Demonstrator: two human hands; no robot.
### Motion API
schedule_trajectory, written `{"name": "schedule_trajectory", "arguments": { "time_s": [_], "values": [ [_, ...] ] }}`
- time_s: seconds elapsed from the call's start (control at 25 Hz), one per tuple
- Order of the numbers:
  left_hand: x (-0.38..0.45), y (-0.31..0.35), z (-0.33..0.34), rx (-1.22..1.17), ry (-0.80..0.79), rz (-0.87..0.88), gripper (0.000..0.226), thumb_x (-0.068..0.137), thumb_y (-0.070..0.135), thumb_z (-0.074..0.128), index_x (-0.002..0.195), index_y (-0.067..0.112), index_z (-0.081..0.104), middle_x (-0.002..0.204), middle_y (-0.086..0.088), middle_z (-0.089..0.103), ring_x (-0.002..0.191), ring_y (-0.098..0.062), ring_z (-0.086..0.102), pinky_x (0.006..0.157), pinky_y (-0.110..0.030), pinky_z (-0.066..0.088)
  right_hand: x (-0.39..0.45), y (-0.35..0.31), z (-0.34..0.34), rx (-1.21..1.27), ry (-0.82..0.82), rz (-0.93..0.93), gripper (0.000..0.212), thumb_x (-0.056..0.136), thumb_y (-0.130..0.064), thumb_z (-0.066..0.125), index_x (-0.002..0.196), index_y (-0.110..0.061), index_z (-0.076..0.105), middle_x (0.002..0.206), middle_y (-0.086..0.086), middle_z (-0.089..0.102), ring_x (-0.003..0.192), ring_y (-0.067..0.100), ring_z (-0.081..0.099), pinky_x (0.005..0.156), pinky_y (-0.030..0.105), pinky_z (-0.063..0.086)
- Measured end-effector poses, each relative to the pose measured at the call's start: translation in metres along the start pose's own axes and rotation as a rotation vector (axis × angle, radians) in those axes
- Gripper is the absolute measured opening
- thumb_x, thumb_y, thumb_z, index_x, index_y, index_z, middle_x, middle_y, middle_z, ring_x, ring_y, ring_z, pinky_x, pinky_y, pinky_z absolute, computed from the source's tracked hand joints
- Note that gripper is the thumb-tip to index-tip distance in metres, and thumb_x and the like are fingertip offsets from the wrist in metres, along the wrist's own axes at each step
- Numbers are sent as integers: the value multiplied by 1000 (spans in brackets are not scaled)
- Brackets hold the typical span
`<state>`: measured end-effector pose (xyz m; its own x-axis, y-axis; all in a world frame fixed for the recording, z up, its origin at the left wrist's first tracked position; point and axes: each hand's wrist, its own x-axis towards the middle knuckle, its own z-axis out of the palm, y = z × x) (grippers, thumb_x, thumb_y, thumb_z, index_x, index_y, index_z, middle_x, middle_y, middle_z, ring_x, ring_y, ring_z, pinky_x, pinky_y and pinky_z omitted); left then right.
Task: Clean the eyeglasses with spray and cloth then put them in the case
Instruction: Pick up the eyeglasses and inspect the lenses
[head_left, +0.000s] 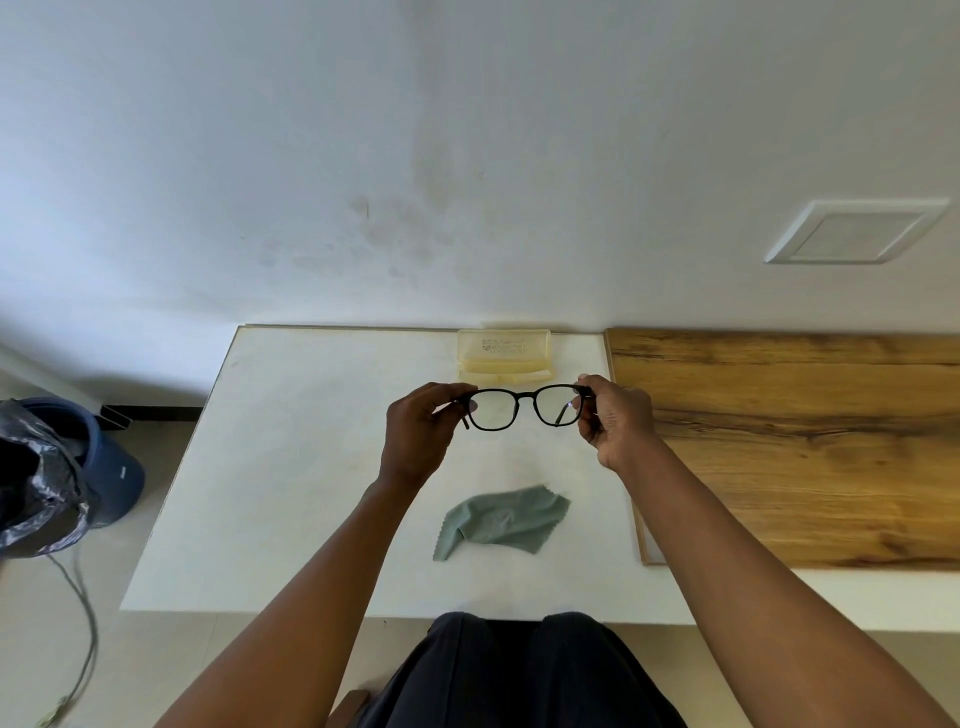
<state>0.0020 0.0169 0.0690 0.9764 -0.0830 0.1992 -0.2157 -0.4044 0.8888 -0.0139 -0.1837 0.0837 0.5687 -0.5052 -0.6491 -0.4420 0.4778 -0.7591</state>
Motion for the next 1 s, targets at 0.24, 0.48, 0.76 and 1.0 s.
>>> {"name": "schedule_trajectory", "arguments": {
  "time_s": [0.24,0.48,0.76,1.0],
  "values": [
    [-1,-2,2,-24,12,-85,16,75,1,72,90,5,73,87,-6,66,75,1,59,68,-1,40,1,3,-1,45,-53,4,15,80,-11,66,66,-11,60,58,7,60,35,8,53,36,14,42],
    [1,0,2,-576,-94,-603,24,85,-5,56,105,3,66,78,-12,60,64,-18,57,70,-25,55,2,3,1,32,-43,-32,15,80,-9,66,66,-12,59,62,6,59,37,7,54,39,16,46],
    [6,5,-8,-833,-192,-657,21,83,-3,56,94,8,70,77,-11,65,73,-23,63,77,-32,55,5,2,0,35,-44,-45,14,79,-9,67,67,-12,59,63,6,59,40,9,54,42,18,48],
    [6,2,-9,-789,-200,-614,18,81,-2,63,89,12,71,78,-12,61,67,-17,63,70,-28,56,7,4,2,6,-72,-62,9,80,-13,67,72,-12,62,67,7,61,43,8,58,43,19,49]
  ]
}}
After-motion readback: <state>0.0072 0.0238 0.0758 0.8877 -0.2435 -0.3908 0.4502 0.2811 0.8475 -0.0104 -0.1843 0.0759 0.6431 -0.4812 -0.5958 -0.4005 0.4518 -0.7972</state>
